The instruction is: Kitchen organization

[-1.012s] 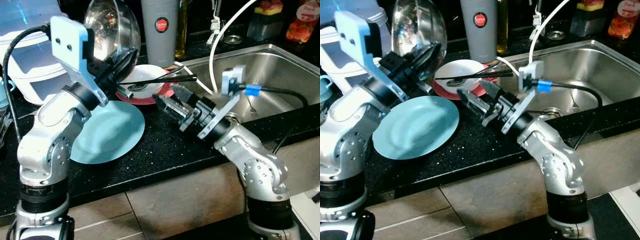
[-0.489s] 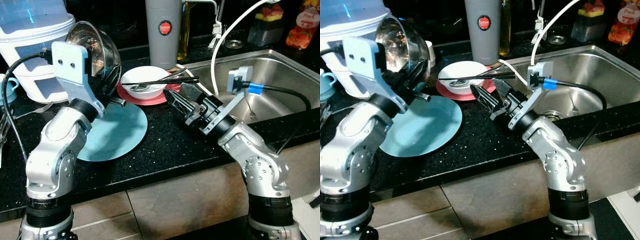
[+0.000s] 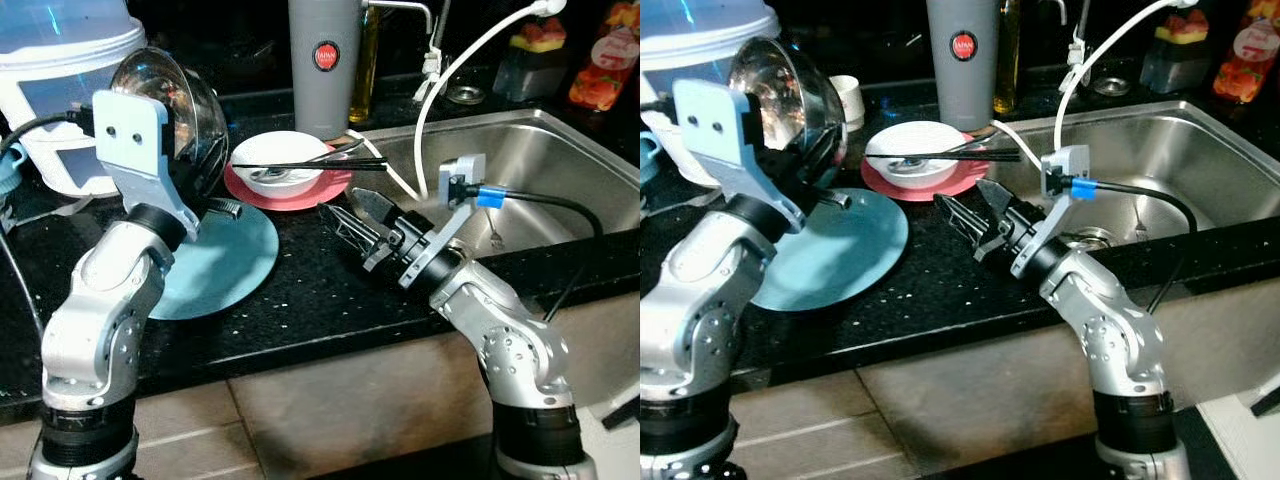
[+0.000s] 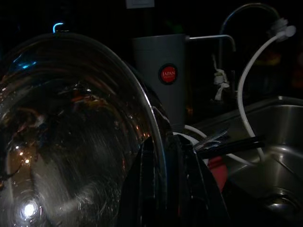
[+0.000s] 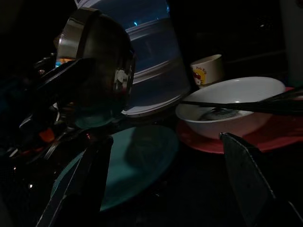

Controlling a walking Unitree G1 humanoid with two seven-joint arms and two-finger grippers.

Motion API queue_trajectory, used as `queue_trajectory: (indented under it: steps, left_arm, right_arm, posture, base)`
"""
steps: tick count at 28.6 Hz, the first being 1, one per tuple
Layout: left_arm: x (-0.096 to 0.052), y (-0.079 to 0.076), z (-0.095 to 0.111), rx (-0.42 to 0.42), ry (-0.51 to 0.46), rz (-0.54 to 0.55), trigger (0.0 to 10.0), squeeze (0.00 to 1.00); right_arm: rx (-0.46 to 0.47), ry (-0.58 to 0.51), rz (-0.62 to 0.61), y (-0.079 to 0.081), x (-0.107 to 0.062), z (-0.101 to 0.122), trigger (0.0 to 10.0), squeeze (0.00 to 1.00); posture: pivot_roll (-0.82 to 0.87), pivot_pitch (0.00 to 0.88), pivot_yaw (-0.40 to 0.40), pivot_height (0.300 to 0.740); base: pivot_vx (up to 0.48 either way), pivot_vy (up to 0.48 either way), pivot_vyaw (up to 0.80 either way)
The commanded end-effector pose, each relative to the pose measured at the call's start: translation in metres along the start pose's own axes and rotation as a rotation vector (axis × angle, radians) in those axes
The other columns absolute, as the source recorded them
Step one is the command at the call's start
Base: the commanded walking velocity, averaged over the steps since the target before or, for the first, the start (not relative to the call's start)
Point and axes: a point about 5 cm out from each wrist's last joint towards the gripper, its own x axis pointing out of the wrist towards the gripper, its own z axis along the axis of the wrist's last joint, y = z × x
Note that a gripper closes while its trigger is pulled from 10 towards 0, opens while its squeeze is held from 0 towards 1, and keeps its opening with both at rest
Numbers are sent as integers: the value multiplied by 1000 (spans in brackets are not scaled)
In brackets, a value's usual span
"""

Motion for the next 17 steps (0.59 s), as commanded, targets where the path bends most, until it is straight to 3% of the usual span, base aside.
queue_trajectory:
  steps: [1,9,17]
  left_arm:
    - [-2,-1,8,29,-32,1,10000,0]
    - [0,-3,12,32,-44,-18,10000,0]
    - [1,-5,13,30,-49,-25,10000,0]
  right_arm:
    - [-9,-21,21,4,1,3,10000,0]
    - [-12,-34,30,6,4,4,10000,0]
    - [-16,-40,-11,2,5,4,10000,0]
  posture:
    - [78,0,52,740]
    - [76,0,54,740]
    - [72,0,56,740]
  base:
    - [0,-435,800]
    - [0,-432,777]
    - [0,-430,0]
